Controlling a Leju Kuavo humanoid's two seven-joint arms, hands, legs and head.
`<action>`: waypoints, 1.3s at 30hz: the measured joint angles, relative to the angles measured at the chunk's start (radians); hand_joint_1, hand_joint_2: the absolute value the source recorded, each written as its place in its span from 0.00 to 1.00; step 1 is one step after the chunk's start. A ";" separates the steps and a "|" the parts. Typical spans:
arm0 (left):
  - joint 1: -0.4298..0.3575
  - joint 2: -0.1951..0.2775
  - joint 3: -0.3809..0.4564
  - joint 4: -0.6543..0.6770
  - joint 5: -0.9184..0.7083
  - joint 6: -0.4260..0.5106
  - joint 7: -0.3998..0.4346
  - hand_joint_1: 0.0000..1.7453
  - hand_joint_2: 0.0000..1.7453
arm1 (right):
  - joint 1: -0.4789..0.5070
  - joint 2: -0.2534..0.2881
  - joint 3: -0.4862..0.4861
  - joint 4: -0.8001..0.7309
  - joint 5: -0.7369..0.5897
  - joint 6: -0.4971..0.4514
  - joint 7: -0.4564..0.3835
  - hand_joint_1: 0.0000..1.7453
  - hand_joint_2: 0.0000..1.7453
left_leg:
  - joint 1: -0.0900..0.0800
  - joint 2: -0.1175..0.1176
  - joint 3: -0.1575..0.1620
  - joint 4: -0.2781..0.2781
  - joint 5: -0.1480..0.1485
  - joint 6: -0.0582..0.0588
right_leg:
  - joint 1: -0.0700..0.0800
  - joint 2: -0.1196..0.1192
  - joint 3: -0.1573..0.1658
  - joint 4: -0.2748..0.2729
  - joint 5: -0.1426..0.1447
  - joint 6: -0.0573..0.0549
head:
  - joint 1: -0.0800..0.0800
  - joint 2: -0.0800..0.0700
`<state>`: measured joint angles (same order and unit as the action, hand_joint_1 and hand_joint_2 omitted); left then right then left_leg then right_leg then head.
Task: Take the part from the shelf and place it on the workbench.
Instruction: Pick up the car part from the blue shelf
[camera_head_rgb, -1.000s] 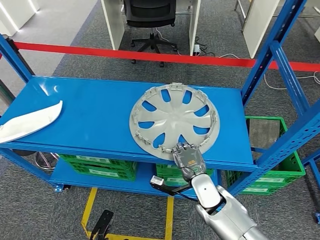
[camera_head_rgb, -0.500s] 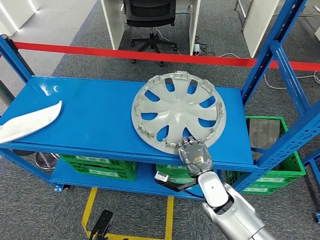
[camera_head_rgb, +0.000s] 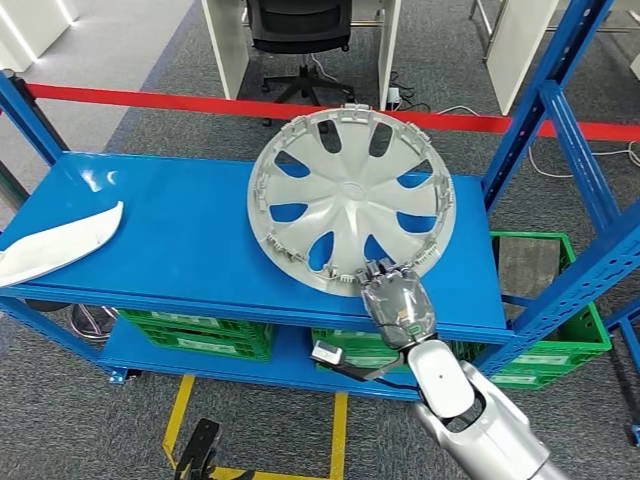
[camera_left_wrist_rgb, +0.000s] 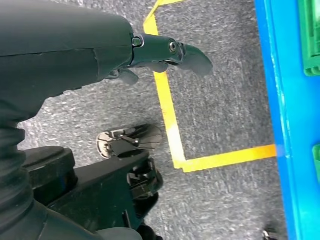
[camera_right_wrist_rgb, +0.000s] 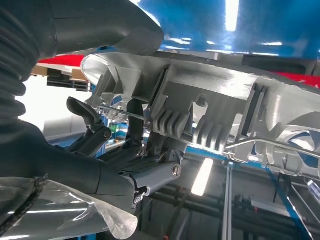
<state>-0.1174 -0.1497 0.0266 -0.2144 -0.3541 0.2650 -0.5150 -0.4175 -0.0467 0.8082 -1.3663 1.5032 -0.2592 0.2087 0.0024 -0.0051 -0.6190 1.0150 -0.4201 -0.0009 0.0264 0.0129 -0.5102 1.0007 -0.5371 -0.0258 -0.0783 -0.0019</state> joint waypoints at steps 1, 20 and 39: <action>0.000 0.000 0.002 0.000 0.000 -0.002 -0.007 0.00 1.00 | 0.002 -0.004 0.000 -0.007 0.000 -0.001 -0.002 1.00 1.00 | 0.000 0.000 0.000 0.000 0.000 0.000 | 0.000 0.000 0.000 0.000 0.000 0.000 | 0.000 0.000; 0.007 0.000 0.011 0.000 0.004 -0.043 -0.040 0.00 1.00 | 0.019 -0.023 0.006 -0.028 -0.002 -0.011 -0.010 1.00 1.00 | 0.000 0.000 0.000 0.000 0.000 0.000 | 0.000 0.000 0.000 0.000 0.000 0.000 | 0.000 0.000; 0.007 0.003 0.028 0.000 -0.014 -0.021 0.007 0.00 1.00 | 0.029 -0.026 0.008 -0.047 -0.059 -0.038 -0.060 1.00 1.00 | 0.000 0.000 0.000 0.000 0.000 0.000 | 0.000 0.000 0.000 0.000 0.000 0.000 | 0.000 0.000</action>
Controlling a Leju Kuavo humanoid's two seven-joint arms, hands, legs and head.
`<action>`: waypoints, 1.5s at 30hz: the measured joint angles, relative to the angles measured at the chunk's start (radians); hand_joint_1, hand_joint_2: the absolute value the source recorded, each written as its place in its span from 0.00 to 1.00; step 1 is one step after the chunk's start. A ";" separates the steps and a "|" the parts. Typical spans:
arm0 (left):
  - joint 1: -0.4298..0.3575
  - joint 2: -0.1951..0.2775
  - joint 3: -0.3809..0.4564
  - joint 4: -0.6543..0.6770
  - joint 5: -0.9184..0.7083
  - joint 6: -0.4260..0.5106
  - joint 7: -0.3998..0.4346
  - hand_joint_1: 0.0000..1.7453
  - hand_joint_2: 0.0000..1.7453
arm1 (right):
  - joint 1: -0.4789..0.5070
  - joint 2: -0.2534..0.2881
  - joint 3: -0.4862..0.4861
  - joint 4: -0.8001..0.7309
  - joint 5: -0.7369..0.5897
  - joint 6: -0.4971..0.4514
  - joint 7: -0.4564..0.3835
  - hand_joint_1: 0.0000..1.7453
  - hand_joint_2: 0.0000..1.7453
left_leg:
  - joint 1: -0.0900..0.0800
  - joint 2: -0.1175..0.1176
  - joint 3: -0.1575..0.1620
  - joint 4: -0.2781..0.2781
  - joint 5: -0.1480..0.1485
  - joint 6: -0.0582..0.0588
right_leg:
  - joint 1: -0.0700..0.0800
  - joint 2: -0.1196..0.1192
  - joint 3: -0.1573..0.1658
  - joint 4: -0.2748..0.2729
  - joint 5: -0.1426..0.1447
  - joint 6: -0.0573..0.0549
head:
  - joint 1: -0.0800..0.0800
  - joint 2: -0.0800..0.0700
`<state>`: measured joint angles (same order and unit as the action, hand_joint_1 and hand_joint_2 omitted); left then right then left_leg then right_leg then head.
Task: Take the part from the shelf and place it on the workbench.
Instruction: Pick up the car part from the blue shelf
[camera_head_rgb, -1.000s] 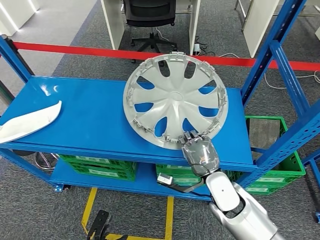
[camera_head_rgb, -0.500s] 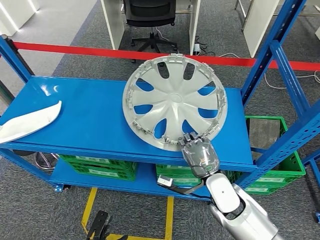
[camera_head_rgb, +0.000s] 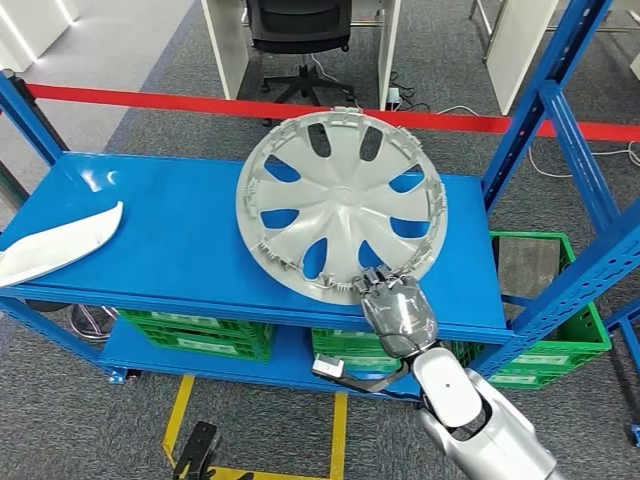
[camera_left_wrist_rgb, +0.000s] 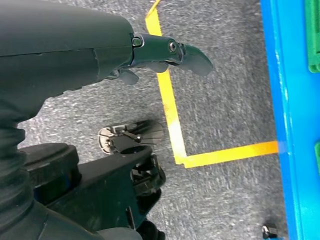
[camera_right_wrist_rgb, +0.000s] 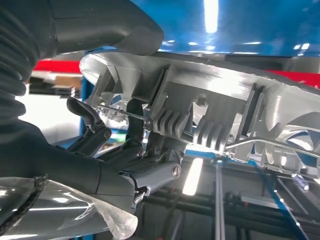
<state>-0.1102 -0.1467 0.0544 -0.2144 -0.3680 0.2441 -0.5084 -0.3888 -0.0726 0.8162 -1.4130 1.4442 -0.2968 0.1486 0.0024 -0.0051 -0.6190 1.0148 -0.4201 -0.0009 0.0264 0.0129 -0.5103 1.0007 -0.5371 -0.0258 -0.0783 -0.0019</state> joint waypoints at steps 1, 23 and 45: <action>0.000 0.000 0.001 0.000 0.000 0.004 0.006 0.00 1.00 | 0.004 -0.002 0.002 -0.007 -0.008 0.000 -0.009 1.00 1.00 | 0.000 0.000 0.000 0.000 0.000 0.000 | 0.000 0.000 0.000 0.000 0.000 0.000 | 0.000 0.000; 0.000 0.009 0.027 0.000 -0.009 0.055 0.101 0.00 1.00 | 0.112 -0.065 0.053 -0.155 -0.034 -0.030 -0.041 1.00 1.00 | 0.000 0.000 0.000 0.000 0.000 0.000 | 0.000 0.000 0.000 0.000 0.000 0.000 | 0.000 0.000; -0.003 0.004 0.030 0.000 -0.021 0.058 0.154 0.00 1.00 | 0.123 -0.080 0.074 -0.176 -0.033 -0.039 -0.040 1.00 1.00 | 0.064 0.003 0.011 -0.021 0.011 -0.062 | -0.058 -0.003 -0.037 0.027 0.024 0.097 | 0.007 0.000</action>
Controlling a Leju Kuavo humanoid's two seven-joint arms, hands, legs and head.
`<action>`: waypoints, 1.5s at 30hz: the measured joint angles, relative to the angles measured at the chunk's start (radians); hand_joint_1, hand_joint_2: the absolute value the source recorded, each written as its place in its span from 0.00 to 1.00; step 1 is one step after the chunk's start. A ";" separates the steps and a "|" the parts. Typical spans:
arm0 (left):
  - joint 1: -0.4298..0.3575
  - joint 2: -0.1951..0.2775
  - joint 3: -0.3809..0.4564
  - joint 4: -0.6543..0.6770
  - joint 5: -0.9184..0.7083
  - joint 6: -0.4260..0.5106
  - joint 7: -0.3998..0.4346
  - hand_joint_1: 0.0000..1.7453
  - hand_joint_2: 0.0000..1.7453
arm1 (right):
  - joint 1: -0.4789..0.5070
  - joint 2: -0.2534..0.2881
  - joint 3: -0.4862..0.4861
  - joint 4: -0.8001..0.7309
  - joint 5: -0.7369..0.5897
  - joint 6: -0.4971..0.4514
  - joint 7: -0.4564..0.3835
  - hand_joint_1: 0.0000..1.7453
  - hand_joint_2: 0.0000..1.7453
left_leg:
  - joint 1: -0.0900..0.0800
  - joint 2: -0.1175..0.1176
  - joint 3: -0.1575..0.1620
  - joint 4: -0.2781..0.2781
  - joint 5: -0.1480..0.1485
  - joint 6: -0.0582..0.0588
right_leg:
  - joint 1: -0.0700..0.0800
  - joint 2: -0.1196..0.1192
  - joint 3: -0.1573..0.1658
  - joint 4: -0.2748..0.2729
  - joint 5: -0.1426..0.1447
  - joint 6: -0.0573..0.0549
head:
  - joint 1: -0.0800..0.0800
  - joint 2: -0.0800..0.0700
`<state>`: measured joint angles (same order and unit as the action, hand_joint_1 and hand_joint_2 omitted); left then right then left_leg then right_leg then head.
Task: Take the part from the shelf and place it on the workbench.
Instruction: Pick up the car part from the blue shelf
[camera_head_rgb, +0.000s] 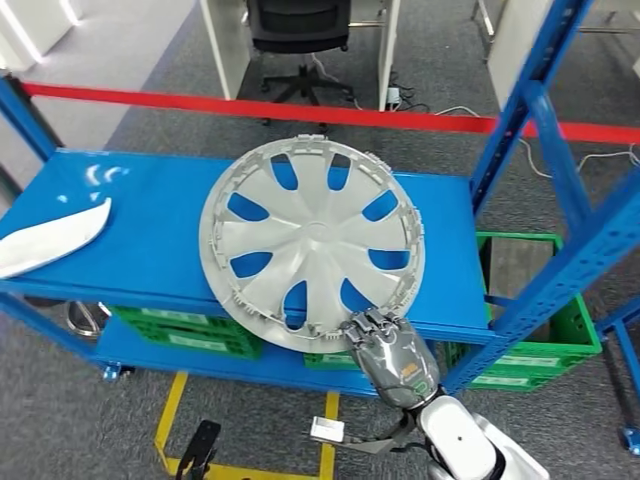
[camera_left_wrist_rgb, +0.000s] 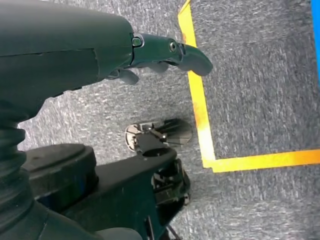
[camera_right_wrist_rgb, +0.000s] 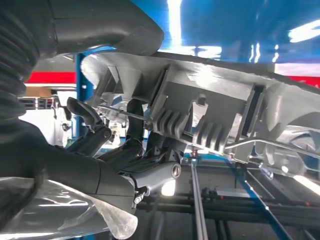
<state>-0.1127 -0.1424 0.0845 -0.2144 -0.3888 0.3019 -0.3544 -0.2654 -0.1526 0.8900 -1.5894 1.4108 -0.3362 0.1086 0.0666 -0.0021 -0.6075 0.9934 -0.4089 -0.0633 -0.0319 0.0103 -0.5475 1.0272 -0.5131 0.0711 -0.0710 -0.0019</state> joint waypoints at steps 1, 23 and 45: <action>0.001 -0.003 0.000 0.000 0.000 0.000 0.000 0.00 1.00 | 0.000 -0.001 0.000 0.000 0.000 0.000 0.000 1.00 1.00 | 0.003 0.000 0.002 -0.007 0.007 -0.009 | 0.004 0.003 -0.002 -0.007 0.005 -0.017 | -0.004 0.000; 0.001 -0.006 0.000 0.000 -0.009 0.001 -0.003 0.00 1.00 | 0.005 -0.004 0.001 -0.001 -0.001 -0.003 0.002 1.00 1.00 | -0.040 0.004 0.013 0.020 -0.040 0.073 | 0.020 -0.005 -0.152 0.266 -0.116 -0.037 | -0.015 0.000; 0.002 -0.008 0.014 0.000 -0.016 -0.002 -0.002 0.00 1.00 | 0.008 -0.005 0.000 -0.002 0.002 -0.008 0.008 1.00 1.00 | -0.057 -0.002 0.092 0.012 -0.097 0.036 | 0.038 -0.012 -0.046 -0.021 0.058 -0.082 | -0.019 0.000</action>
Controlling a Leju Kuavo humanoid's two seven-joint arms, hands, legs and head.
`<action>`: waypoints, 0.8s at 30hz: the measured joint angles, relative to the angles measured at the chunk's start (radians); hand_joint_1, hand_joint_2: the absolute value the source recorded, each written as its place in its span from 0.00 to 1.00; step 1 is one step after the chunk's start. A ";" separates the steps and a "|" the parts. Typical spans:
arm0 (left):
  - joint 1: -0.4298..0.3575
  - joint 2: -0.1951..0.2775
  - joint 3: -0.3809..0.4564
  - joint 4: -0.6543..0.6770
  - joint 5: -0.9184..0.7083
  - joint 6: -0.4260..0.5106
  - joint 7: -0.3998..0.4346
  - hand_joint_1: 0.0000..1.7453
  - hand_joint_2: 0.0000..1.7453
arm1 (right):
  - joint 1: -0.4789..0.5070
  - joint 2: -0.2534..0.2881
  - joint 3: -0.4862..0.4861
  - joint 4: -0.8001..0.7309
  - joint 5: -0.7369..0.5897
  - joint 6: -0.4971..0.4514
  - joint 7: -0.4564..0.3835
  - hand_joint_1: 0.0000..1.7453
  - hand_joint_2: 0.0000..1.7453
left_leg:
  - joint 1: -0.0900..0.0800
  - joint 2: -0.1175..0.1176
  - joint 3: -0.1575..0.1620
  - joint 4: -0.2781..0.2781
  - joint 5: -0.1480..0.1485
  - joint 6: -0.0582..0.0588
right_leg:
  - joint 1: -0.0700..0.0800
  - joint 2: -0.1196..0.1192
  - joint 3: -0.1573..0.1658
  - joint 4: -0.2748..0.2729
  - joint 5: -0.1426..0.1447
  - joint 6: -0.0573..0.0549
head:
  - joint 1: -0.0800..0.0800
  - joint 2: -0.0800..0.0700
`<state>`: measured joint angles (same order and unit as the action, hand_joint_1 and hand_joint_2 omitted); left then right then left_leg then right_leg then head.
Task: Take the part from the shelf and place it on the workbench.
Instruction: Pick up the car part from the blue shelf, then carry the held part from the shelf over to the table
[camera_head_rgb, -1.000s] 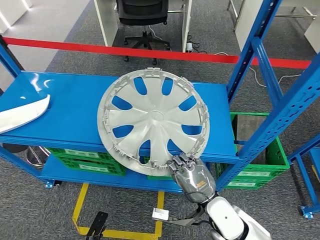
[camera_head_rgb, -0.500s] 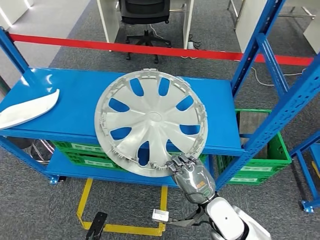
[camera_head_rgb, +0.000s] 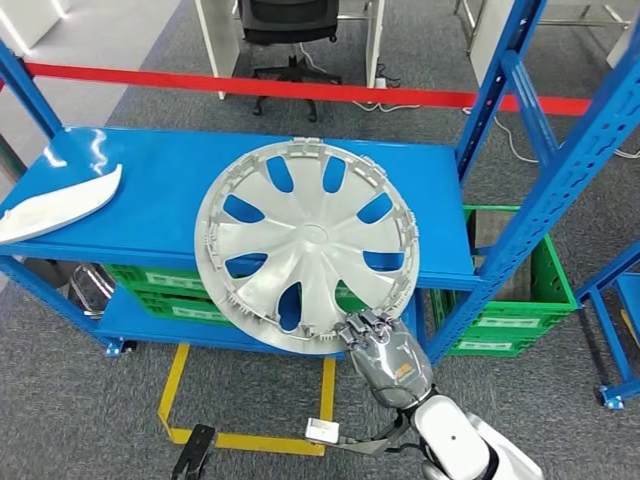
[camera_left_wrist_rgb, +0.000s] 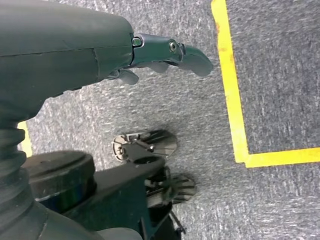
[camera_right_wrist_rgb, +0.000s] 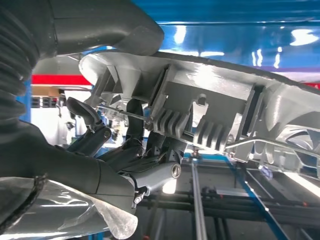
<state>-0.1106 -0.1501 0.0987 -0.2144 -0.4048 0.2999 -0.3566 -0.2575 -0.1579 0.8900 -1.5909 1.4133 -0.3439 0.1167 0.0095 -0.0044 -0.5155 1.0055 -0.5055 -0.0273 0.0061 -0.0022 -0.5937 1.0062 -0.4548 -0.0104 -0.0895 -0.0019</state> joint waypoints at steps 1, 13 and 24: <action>0.000 0.000 0.000 0.000 -0.001 -0.001 0.000 0.00 1.00 | 0.000 0.000 0.000 0.000 0.000 0.000 0.000 1.00 1.00 | -0.002 -0.001 -0.002 -0.003 0.002 0.006 | 0.001 0.000 -0.004 0.002 0.004 0.006 | 0.000 0.000; 0.000 -0.003 0.004 0.000 -0.004 0.000 0.000 0.00 1.00 | 0.002 -0.001 0.000 0.000 0.000 -0.001 0.000 1.00 1.00 | -0.011 0.006 -0.089 -0.004 0.075 0.048 | 0.000 0.001 0.049 0.073 -0.088 0.007 | 0.005 0.000; 0.002 -0.005 0.007 0.000 -0.005 0.003 0.000 0.00 1.00 | 0.004 -0.001 -0.001 -0.001 0.001 -0.003 0.006 1.00 1.00 | 0.001 0.003 -0.175 0.253 -0.084 -0.009 | -0.002 -0.006 0.052 -0.058 -0.002 -0.021 | 0.001 0.000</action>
<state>-0.1085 -0.1550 0.1058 -0.2144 -0.4101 0.3033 -0.3567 -0.2537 -0.1594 0.8891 -1.5922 1.4138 -0.3471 0.1230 0.0110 -0.0010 -0.6903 1.2583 -0.5894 -0.0361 0.0040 -0.0081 -0.5418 0.9478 -0.4564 -0.0313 -0.0883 -0.0019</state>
